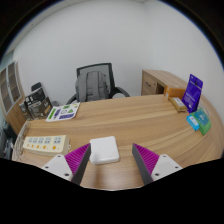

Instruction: Unplug charger

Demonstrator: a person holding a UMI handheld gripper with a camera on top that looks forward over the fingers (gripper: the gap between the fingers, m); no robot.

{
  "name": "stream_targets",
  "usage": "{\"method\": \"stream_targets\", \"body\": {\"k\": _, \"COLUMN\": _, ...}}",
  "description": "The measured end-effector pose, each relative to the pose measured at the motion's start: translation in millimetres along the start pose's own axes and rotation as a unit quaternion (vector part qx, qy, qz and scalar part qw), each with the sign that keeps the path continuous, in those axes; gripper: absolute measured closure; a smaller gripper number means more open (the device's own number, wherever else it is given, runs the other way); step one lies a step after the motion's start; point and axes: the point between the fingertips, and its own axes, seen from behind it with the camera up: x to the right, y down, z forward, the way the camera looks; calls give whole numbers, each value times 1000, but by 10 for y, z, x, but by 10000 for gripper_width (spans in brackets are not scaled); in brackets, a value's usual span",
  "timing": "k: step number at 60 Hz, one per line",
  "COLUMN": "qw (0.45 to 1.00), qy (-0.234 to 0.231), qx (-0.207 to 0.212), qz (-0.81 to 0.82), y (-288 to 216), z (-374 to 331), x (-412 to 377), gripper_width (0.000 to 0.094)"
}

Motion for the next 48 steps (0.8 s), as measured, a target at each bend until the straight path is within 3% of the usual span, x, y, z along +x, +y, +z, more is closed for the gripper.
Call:
{"method": "stream_targets", "body": {"k": 14, "qw": 997, "qy": 14, "qx": 44, "qz": -68, "y": -250, "z": -1165, "x": -282, "gripper_width": 79}}
{"method": "stream_targets", "body": {"k": 32, "qw": 993, "qy": 14, "qx": 72, "qz": -88, "y": -11, "z": -2790, "x": -756, "gripper_width": 77}}
{"method": "stream_targets", "body": {"k": 48, "qw": 991, "qy": 9, "qx": 90, "qz": -103, "y": 143, "z": -3365, "x": -973, "gripper_width": 76}}
